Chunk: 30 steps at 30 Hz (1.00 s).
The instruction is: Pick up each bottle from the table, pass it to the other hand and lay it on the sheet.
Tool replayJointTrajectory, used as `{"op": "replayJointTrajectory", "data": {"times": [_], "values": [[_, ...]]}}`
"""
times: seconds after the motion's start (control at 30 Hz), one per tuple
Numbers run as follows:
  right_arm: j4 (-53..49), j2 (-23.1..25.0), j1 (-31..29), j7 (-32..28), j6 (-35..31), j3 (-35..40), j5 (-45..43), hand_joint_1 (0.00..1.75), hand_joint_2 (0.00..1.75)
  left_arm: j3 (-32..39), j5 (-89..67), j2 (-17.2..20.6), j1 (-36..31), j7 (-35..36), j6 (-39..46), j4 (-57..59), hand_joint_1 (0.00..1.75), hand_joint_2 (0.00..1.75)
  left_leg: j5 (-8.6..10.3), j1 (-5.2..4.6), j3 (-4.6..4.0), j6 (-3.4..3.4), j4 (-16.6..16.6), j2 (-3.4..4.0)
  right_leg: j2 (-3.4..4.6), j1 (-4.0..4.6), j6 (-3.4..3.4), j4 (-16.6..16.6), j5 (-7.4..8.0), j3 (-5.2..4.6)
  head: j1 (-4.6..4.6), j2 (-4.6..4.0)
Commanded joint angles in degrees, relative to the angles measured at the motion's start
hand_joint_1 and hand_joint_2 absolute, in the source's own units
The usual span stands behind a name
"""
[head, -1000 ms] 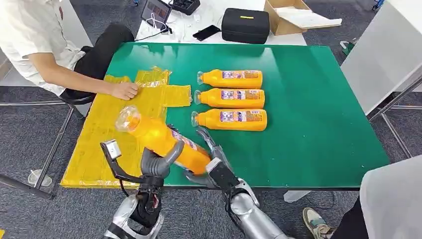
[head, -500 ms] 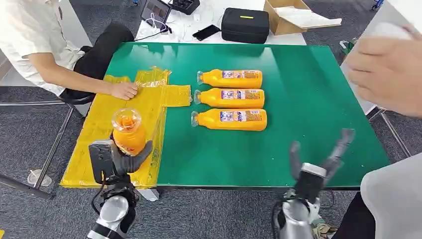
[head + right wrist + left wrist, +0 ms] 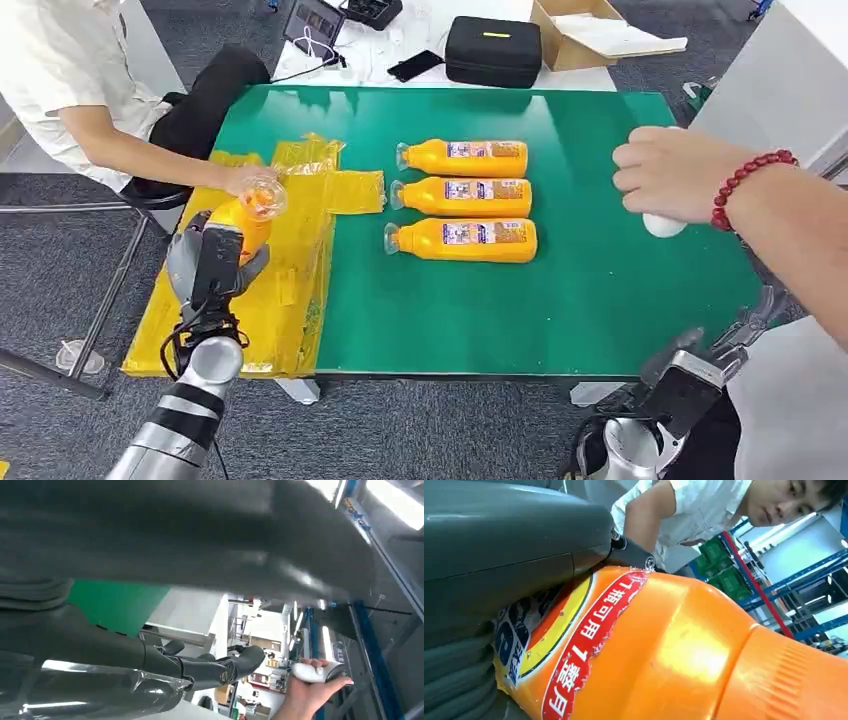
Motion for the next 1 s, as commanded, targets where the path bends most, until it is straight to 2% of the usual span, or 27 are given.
{"op": "replayJointTrajectory", "data": {"times": [0.03,0.13,0.17,0.3,0.5,0.53,0.57,0.63,0.67,0.93,1.0], "values": [[10.6,-2.0,-4.0,0.1,0.0,9.1,-2.4,0.0,0.0,-2.9,-19.7,2.9,-15.1,3.1,0.6,32.5,1.75,1.75,-0.04,0.02,0.37,0.03,-0.1,0.14,0.05,0.06,-0.11,-0.1,-0.01,0.35,0.02,0.0],[11.7,-2.5,-4.1,0.1,0.1,11.0,-3.8,0.0,0.0,-5.5,-24.2,4.2,-15.1,3.7,-2.5,37.1,1.75,1.75,-0.05,0.01,0.34,0.02,-0.1,0.26,0.19,0.05,-0.1,-0.1,0.04,0.25,-0.02,0.0],[11.8,-2.6,-4.1,0.1,0.2,11.1,-4.2,0.0,1.75,-5.8,-24.6,4.1,-14.9,3.9,-2.8,37.5,1.75,1.75,-0.07,-0.01,0.51,0.02,-0.1,0.34,0.23,0.04,-0.16,-0.1,0.03,0.38,0.0,0.0],[12.1,-3.3,-3.5,0.1,1.3,11.6,-5.0,0.0,1.75,-7.6,-26.6,3.4,-13.6,3.3,-7.8,38.9,1.75,1.75,-0.07,0.01,0.39,0.02,-0.1,0.22,0.1,0.07,-0.19,-0.1,0.02,0.28,0.0,0.0],[14.5,-3.0,-5.2,0.1,2.8,12.1,-5.1,0.0,1.75,-11.2,-30.8,4.8,-13.4,2.0,-15.2,39.7,1.73,1.75,-0.09,0.01,0.35,0.04,0.0,0.24,0.13,0.07,-0.21,0.0,-0.01,0.29,0.0,0.0],[14.5,-3.0,-5.3,0.1,2.8,12.2,-5.2,0.0,1.75,-11.2,-30.7,4.9,-13.3,1.1,-16.1,39.6,1.45,1.75,-0.06,0.0,0.26,0.01,0.0,0.25,0.16,0.04,-0.21,0.0,0.03,0.19,0.0,0.02],[14.6,-3.0,-5.3,0.1,2.9,12.3,-5.2,0.0,1.75,-11.2,-30.7,4.9,-13.3,0.9,-16.7,39.6,0.96,1.75,-0.07,-0.01,0.31,0.01,0.0,0.25,0.15,0.04,-0.22,0.0,0.02,0.24,0.0,0.0],[14.7,-3.1,-5.5,0.1,2.9,12.4,-5.2,0.0,1.75,-11.6,-31.2,4.8,-13.7,0.4,-18.6,39.8,0.24,1.75,-0.05,0.0,0.31,0.0,-0.1,0.23,0.13,0.04,-0.23,0.0,0.03,0.24,-0.04,0.02],[15.0,-3.2,-5.7,0.1,3.2,12.5,-5.3,0.0,1.75,-12.0,-31.4,4.8,-14.1,0.3,-21.1,40.2,0.09,1.75,-0.01,-0.01,0.21,-0.01,-0.1,0.19,0.12,0.02,-0.2,0.0,0.06,0.14,0.0,0.0],[15.0,-3.2,-5.7,0.1,3.2,12.5,-5.3,0.0,1.75,-12.0,-31.4,4.8,-14.1,0.3,-21.1,40.2,0.07,1.75,-0.03,-0.01,0.5,0.05,-0.1,0.19,0.09,0.04,-0.21,0.0,0.04,0.46,0.0,0.0],[15.3,-3.2,-5.9,0.1,3.4,12.6,-5.2,0.0,1.75,-12.3,-31.5,4.9,-14.7,-0.2,-25.0,40.4,0.0,1.75,-0.02,-0.03,0.53,0.06,-0.1,0.2,0.1,0.02,-0.22,0.0,0.04,0.48,-0.02,0.0]]}}
